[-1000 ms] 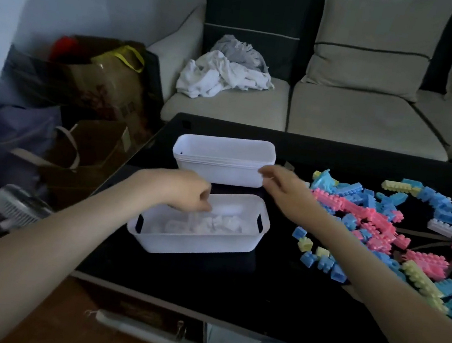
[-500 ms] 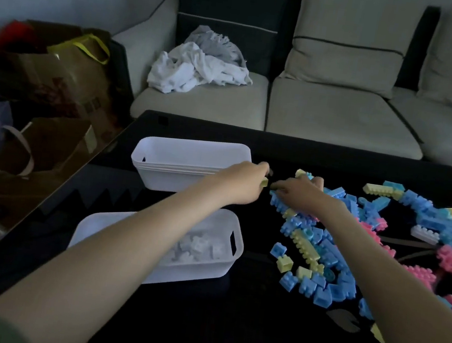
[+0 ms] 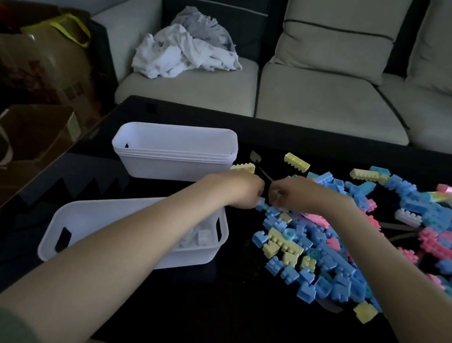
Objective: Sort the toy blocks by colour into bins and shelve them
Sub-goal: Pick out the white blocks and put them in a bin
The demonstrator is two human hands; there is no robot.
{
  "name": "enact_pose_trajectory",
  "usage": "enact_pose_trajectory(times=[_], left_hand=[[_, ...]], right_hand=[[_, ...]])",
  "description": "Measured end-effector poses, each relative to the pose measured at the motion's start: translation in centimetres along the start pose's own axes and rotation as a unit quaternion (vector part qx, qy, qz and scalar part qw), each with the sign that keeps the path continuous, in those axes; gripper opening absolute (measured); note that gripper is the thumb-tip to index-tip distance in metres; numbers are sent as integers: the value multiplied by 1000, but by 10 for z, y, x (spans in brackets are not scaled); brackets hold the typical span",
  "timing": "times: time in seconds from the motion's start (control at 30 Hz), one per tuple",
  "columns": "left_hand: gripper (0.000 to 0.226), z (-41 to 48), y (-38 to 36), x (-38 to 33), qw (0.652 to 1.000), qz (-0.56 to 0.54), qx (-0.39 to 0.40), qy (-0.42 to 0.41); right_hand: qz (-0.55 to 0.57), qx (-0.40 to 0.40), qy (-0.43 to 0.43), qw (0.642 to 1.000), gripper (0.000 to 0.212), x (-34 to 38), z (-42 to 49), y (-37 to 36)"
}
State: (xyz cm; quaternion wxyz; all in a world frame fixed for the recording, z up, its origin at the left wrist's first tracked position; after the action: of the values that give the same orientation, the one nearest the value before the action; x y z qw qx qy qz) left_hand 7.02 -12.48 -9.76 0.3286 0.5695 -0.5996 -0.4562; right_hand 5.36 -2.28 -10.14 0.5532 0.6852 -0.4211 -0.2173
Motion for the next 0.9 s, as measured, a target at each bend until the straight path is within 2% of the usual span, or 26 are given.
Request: enact_pose_trajectory(times=[0.1, 0.23, 0.3, 0.4, 0.57, 0.73, 0.83, 0.9], left_hand=[[37, -7, -1, -6, 1000, 3, 3, -7], [49, -12, -10, -12, 1000, 15, -5, -15], [46, -12, -11, -13, 1000, 23, -10, -12], [41, -14, -8, -12, 999, 28, -18, -2], [39, -21, 1, -8, 999, -1, -47, 6], [34, -31, 8, -3, 993, -101, -66, 7], [18, -39, 10, -5, 983, -173, -58, -12], [20, -46, 10, -5, 979, -196, -56, -18]], right_hand=[[2, -6, -5, 1000, 20, 1, -4, 0], [76, 26, 1, 997, 20, 0, -17, -3], [81, 25, -2, 996, 25, -2, -21, -4], [83, -13, -2, 996, 25, -6, -21, -5], [99, -65, -2, 993, 12, -14, -24, -5], [171, -191, 26, 966, 15, -5, -38, 15], [194, -227, 41, 953, 13, 5, -45, 22], [180, -234, 32, 955, 13, 7, -48, 22]])
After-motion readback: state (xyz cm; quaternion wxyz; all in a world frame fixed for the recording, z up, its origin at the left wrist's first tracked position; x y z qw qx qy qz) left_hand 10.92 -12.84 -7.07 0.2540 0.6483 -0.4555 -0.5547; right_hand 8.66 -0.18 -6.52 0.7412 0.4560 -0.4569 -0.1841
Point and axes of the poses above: each hand's wrist, its own z-axis towards the middle knuckle, its own y-axis out of the back of the hand, x = y × z, the point moved 6 cm from there along z, towards the middle knuckle, and after that the axes turned 11 degrees about y, right-handed, at the moved point
